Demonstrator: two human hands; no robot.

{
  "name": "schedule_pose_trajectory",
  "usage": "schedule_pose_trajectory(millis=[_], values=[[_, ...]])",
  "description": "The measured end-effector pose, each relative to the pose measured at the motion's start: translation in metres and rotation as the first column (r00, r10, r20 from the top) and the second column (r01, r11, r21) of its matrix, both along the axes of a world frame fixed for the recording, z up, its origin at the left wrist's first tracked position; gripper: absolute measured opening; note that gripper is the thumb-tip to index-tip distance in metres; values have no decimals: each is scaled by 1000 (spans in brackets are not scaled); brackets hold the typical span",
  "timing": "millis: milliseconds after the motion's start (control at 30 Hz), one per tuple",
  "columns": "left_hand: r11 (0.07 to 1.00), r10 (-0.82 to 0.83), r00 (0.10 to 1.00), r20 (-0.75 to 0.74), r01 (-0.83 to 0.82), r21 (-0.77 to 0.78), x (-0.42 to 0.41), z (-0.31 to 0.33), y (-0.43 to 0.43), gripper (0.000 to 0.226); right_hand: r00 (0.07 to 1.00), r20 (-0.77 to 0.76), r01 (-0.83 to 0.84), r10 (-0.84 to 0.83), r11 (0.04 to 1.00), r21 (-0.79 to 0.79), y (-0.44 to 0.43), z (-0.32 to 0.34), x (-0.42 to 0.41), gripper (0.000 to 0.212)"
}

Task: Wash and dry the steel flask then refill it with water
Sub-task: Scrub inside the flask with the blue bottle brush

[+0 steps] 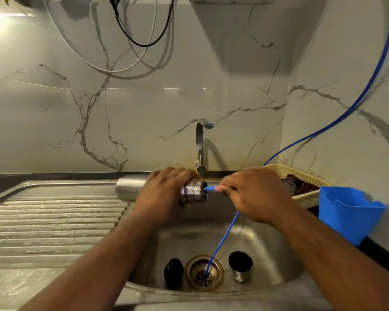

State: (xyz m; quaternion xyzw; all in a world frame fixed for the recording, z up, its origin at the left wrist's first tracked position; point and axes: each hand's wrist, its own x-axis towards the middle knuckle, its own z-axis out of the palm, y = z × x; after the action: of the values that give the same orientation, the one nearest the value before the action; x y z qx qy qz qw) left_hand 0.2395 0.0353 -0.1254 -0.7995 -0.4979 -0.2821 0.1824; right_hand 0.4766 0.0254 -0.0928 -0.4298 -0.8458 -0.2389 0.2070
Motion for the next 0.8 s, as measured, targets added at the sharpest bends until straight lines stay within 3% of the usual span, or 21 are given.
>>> schedule_pose_trajectory(millis=[67, 200, 433, 567, 667, 800], values=[[997, 64, 992, 105, -60, -42, -20, 3, 3, 68, 996, -92, -2, 2, 1000, 3, 5, 9, 18, 30], [977, 196, 950, 242, -210, 33, -60, 9, 11, 67, 970, -235, -15, 64, 979, 205, 15, 23, 53, 18], [997, -75, 992, 103, 72, 37, 11, 3, -2, 61, 996, -3, -82, 87, 948, 306, -4, 6, 1, 16], [995, 67, 982, 177, -52, -89, -22, 9, 3, 70, 996, -74, -24, 54, 933, 358, 2, 17, 23, 11], [990, 138, 951, 275, -134, -34, -55, 12, 8, 66, 980, -197, 59, 23, 916, 398, 2, 26, 41, 16], [991, -82, 983, 167, 99, -93, -5, 6, -2, 56, 988, -10, -134, 155, 879, 457, -9, 8, 0, 14]])
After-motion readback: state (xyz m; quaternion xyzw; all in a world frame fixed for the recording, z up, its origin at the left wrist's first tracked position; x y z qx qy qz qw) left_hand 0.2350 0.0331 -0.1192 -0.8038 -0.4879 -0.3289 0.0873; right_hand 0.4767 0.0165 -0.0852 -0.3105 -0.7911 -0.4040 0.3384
